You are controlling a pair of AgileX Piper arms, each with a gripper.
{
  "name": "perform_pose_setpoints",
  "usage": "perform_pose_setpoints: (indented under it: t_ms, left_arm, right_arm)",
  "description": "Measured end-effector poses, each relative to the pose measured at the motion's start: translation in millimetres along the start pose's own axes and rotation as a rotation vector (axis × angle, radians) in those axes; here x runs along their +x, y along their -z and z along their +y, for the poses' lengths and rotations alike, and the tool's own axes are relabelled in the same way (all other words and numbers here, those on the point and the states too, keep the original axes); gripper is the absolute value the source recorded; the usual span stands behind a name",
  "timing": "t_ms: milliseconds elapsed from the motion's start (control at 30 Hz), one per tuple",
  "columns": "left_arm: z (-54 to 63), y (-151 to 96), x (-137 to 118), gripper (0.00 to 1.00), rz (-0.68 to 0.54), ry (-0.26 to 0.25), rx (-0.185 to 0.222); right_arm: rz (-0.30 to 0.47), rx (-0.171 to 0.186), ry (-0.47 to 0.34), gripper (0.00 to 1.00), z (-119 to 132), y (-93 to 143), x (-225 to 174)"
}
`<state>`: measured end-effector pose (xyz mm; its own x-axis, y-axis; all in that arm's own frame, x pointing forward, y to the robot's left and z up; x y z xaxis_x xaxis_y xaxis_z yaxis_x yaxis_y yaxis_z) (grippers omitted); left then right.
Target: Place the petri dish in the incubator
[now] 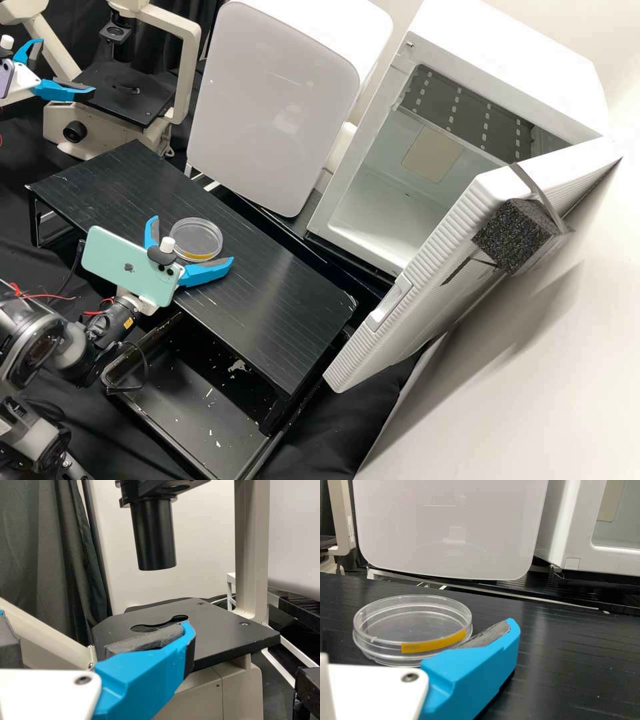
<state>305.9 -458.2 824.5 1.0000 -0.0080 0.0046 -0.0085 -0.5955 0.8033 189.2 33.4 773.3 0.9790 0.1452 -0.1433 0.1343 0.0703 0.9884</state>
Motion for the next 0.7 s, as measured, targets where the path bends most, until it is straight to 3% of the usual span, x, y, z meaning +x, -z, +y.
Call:
perform_pose_setpoints:
  t_ms: [200,233,700]
  left_arm:
    - [0.0,0.0,0.0,1.00,0.000,0.000,0.000]
    - [0.0,0.0,0.0,1.00,0.000,0.000,0.000]
    - [0.0,0.0,0.0,1.00,0.000,0.000,0.000]
  right_arm:
    - [-0.018,0.006,-0.004,1.00,2.0,-5.3,4.0]
    - [-0.017,0.005,0.000,0.00,2.1,-5.8,4.4]
    - [-0.002,0.022,0.017,0.00,1.8,-6.2,8.6]
